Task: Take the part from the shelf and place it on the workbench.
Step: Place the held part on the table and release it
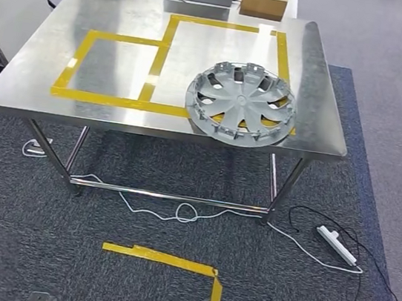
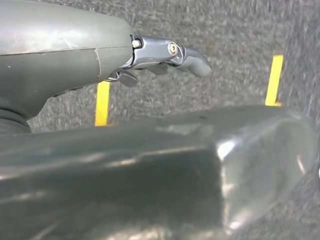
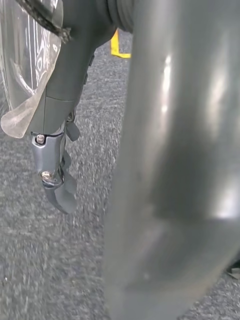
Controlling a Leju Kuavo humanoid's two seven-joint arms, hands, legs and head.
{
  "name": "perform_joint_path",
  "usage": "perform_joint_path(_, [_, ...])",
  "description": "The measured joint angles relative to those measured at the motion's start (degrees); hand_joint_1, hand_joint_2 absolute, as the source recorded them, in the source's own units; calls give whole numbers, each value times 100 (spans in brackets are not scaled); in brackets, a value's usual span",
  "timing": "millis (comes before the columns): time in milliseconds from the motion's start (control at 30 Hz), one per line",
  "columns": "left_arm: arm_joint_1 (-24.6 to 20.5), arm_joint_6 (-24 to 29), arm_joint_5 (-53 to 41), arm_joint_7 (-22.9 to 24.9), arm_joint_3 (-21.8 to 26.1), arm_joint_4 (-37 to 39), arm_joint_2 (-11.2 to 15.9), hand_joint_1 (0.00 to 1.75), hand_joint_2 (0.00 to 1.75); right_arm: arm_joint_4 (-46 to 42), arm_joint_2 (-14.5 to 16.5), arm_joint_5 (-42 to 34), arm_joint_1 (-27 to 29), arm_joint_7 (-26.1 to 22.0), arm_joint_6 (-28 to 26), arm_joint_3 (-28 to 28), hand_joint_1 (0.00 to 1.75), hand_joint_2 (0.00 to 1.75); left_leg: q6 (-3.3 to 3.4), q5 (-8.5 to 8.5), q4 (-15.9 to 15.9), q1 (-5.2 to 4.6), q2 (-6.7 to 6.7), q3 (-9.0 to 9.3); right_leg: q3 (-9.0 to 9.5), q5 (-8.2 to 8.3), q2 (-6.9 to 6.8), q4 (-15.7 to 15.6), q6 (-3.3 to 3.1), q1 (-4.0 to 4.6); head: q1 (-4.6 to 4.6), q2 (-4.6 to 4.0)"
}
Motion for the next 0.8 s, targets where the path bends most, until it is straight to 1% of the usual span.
perform_joint_path(33, [9, -3, -1, -2, 25, 0, 3, 0, 0, -11, 5, 28, 2, -7, 33, -4, 0, 0, -36, -249, 222, 18, -168, -61, -58, 72, 48, 7, -54, -15, -3, 0])
perform_joint_path(67, [22, -6, -2, -4, 49, 0, 4, 0, 0, -26, 8, 53, 3, -18, 74, -4, 0, 0, -64, -548, 560, 35, -327, -138, -130, 124, 98, 42, -87, -15, -6, 0])
perform_joint_path(100, [38, -8, -4, -7, 73, 0, 2, 0, 0, -41, 8, 73, 7, -27, 116, -3, 0, 0, -81, -824, 964, 44, -406, -224, -218, 170, 154, 90, -105, -15, -8, 0])
perform_joint_path(133, [50, -9, -6, -7, 97, 0, 0, 0, 0, -61, 8, 91, 16, -34, 156, -2, 0, 0, -95, -996, 1321, 52, -434, -283, -321, 209, 204, 149, -109, -13, -10, 0])
perform_joint_path(167, [52, -10, -7, -7, 125, 0, -1, 0, 0, -78, 8, 107, 28, -39, 191, 1, 0, 0, -106, -1037, 1530, 60, -441, -280, -429, 240, 246, 213, -105, -13, -9, 0])
perform_joint_path(200, [48, -10, -7, -8, 154, 0, -1, 0, 0, -97, 8, 129, 45, -39, 223, 5, 0, 0, -118, -958, 1530, 73, -442, -182, -536, 265, 281, 285, -96, -16, -10, 0])
perform_joint_path(233, [43, -10, -6, -9, 183, 0, -1, 0, 0, -117, 10, 158, 63, -38, 256, 13, 0, 0, -131, -807, 1323, 91, -445, 7, -634, 286, 307, 357, -82, -24, -10, 0])
perform_joint_path(267, [37, -10, -5, -14, 209, 0, -1, 0, 0, -137, 11, 192, 78, -38, 287, 25, 0, 0, -149, -659, 978, 116, -460, 258, -719, 301, 332, 429, -61, -30, -11, 0])
perform_joint_path(300, [32, -9, -4, -19, 229, 0, -3, 0, 0, -162, 13, 231, 88, -39, 321, 39, 0, 0, -164, -572, 597, 128, -493, 503, -798, 315, 351, 502, -36, -30, -13, 0])
perform_joint_path(333, [28, -8, -3, -25, 251, 0, -8, 0, 0, -187, 14, 263, 94, -43, 348, 56, 0, 0, -160, -552, 299, 134, -531, 675, -864, 337, 366, 558, -1, -26, -12, 0])
perform_joint_path(367, [25, -5, -2, -33, 275, 0, -14, 0, 0, -212, 14, 291, 99, -47, 371, 74, 0, 0, -148, -572, 113, 128, -566, 760, -923, 368, 377, 601, 36, -22, -13, 0])
perform_joint_path(400, [25, -3, -1, -38, 300, 0, -20, 0, 0, -233, 14, 311, 109, -51, 389, 89, 0, 0, -115, -589, 41, 105, -586, 766, -971, 409, 387, 626, 76, -23, -10, 0])
perform_joint_path(433, [31, -2, -3, -42, 322, 0, -27, 0, 0, -248, 14, 321, 128, -54, 399, 102, 0, 0, -63, -566, 27, 97, -579, 713, -1014, 454, 399, 634, 115, -31, -10, 0])
perform_joint_path(467, [34, -3, -15, -44, 340, 1, -33, 0, 0, -260, 14, 321, 147, -58, 408, 110, 0, 0, -9, -521, 23, 90, -557, 652, -1058, 433, 397, 657, 144, -44, -14, 0])
perform_joint_path(500, [36, -4, -28, -44, 351, 1, -36, 0, 0, -272, 14, 312, 166, -66, 414, 117, 0, 0, 57, -463, 19, 86, -534, 580, -1108, 305, 377, 731, 170, -55, -5, 0])
perform_joint_path(533, [37, -5, -42, -44, 361, 1, -36, 0, 0, -282, 14, 297, 180, -78, 417, 125, 0, 0, 113, -397, 11, 86, -507, 496, -1176, 64, 351, 900, 190, -62, 0, 0])
perform_joint_path(567, [33, -4, -52, -44, 374, 2, -33, 0, 0, -291, 14, 278, 186, -94, 420, 134, 0, 0, 152, -329, 11, 76, -483, 417, -1242, -263, 319, 1175, 204, -68, 11, 0])
perform_joint_path(600, [33, -3, -56, -44, 389, 2, -28, 0, 0, -303, 14, 261, 190, -107, 421, 144, 0, 0, 177, -258, 12, 60, -462, 326, -1303, -572, 300, 1526, 211, -67, 23, 0])
perform_joint_path(633, [32, -2, -60, -44, 407, 2, -27, 0, 0, -315, 14, 251, 192, -118, 422, 153, 0, 0, 187, -184, 15, 41, -439, 232, -1338, -767, 295, 1876, 209, -64, 24, 0])
perform_joint_path(667, [31, -1, -68, -44, 426, 2, -29, 0, 0, -329, 14, 245, 193, -121, 427, 160, 0, 0, 193, -107, 20, 22, -418, 135, -1317, -804, 295, 2136, 195, -55, 26, 0])
perform_joint_path(700, [28, -1, -81, -44, 444, 2, -33, 0, 0, -344, 14, 249, 191, -120, 433, 166, 0, 0, 196, -32, 24, 7, -400, 36, -1227, -687, 295, 2247, 172, -43, 25, 0])
perform_joint_path(733, [24, -1, -93, -44, 461, 2, -38, 0, 0, -357, 14, 257, 189, -116, 438, 174, 0, 0, 195, 44, 28, -5, -389, -58, -1046, -482, 294, 2170, 143, -24, 23, 0])
perform_joint_path(767, [16, -1, -103, -44, 474, 2, -43, 0, 0, -371, 14, 267, 184, -113, 444, 182, 0, 0, 189, 119, 30, -12, -383, -135, -765, -299, 290, 1894, 107, 2, 22, 0])
perform_joint_path(800, [8, -1, -110, -44, 482, 2, -52, 0, 0, -388, 14, 276, 178, -112, 448, 191, 0, 0, 177, 191, 33, -20, -382, -191, -381, -222, 281, 1436, 65, 35, 23, 0])
